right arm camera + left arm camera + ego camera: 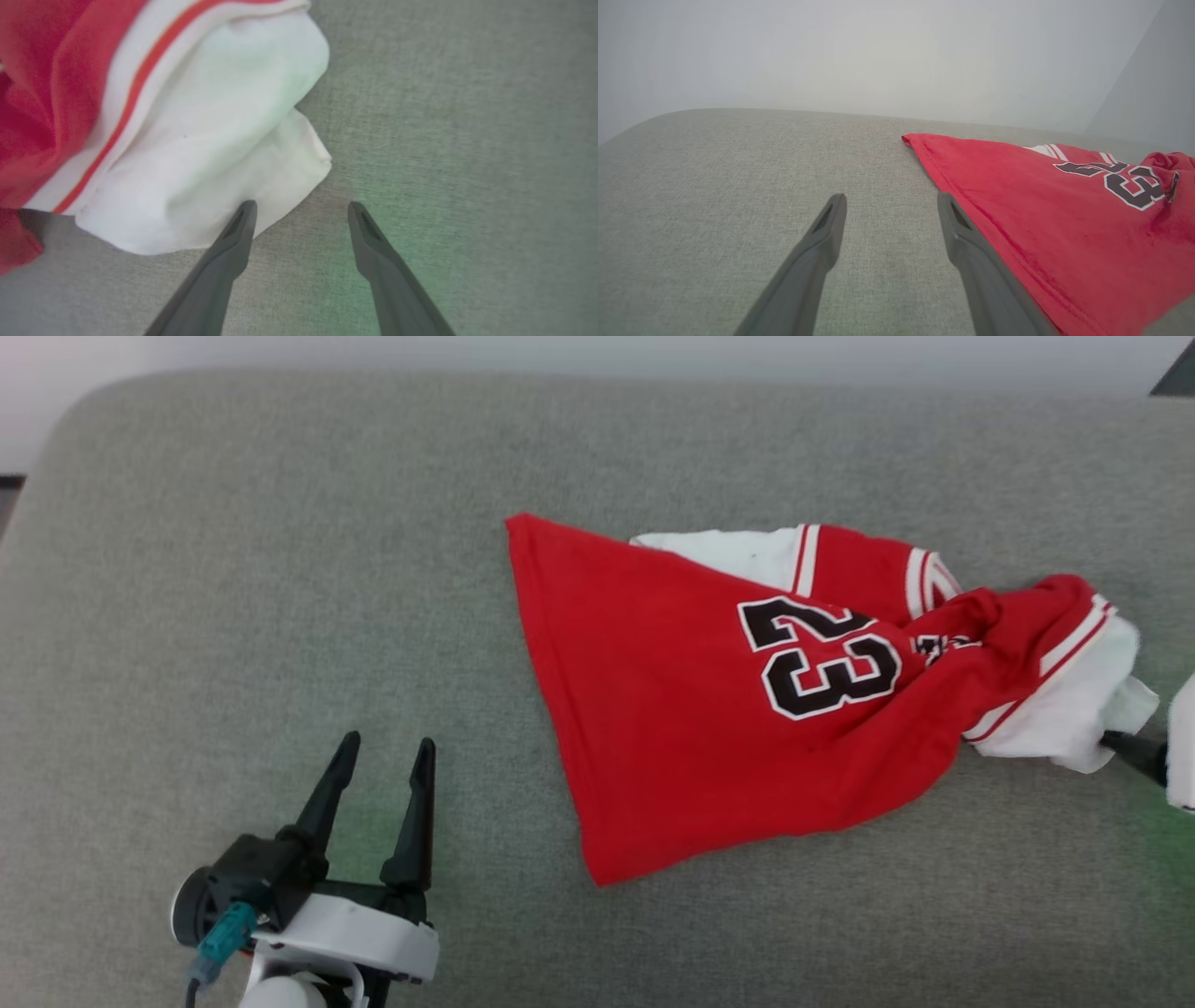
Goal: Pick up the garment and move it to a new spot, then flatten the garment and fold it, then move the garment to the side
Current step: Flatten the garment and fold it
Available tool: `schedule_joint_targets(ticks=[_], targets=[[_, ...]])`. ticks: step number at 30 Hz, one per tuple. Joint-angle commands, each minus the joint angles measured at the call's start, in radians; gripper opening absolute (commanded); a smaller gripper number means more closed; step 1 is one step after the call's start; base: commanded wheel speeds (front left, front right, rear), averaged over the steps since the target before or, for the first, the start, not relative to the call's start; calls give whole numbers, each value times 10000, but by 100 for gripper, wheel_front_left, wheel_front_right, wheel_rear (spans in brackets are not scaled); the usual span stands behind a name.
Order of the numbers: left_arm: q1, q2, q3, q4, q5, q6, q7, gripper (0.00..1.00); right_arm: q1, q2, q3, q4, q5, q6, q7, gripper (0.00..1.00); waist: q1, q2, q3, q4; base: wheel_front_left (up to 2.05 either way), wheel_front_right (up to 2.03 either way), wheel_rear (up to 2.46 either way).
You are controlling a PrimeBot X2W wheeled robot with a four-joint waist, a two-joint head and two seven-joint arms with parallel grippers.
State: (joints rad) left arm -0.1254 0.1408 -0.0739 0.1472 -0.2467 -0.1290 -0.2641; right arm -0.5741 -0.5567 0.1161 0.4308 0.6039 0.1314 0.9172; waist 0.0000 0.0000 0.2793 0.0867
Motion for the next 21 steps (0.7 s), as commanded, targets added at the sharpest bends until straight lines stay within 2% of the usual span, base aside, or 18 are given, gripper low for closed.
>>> schedule_joint_targets(ticks=[1,4,5,6,8,13,21], targets=[[-100,-9,2,24,-57,-23,-3,100,-85,131,25,102,-128,-14,63,100,0,0,451,255,0,0,0],[-210,-35,11,26,-56,-23,-3,100,-1,317,175,370,-182,-13,15,100,0,0,583,280,0,0,0],[-233,-34,22,29,-58,-23,-3,100,59,360,285,407,-169,-13,14,47,0,0,606,275,0,0,0],[-249,-30,41,28,-63,-23,-3,100,99,385,384,413,-133,-13,-35,42,0,0,628,257,0,0,0],[-284,-11,90,59,-65,-23,-3,100,163,401,517,426,-1,-13,-83,0,0,0,651,194,0,0,0],[-376,84,110,65,-48,-23,-3,100,45,-17,317,398,182,-17,-403,0,0,0,663,-53,0,0,0],[-601,290,32,-156,-83,-24,-3,100,292,-1186,-1203,874,-229,-17,-1229,0,0,0,846,-247,0,0,0]])
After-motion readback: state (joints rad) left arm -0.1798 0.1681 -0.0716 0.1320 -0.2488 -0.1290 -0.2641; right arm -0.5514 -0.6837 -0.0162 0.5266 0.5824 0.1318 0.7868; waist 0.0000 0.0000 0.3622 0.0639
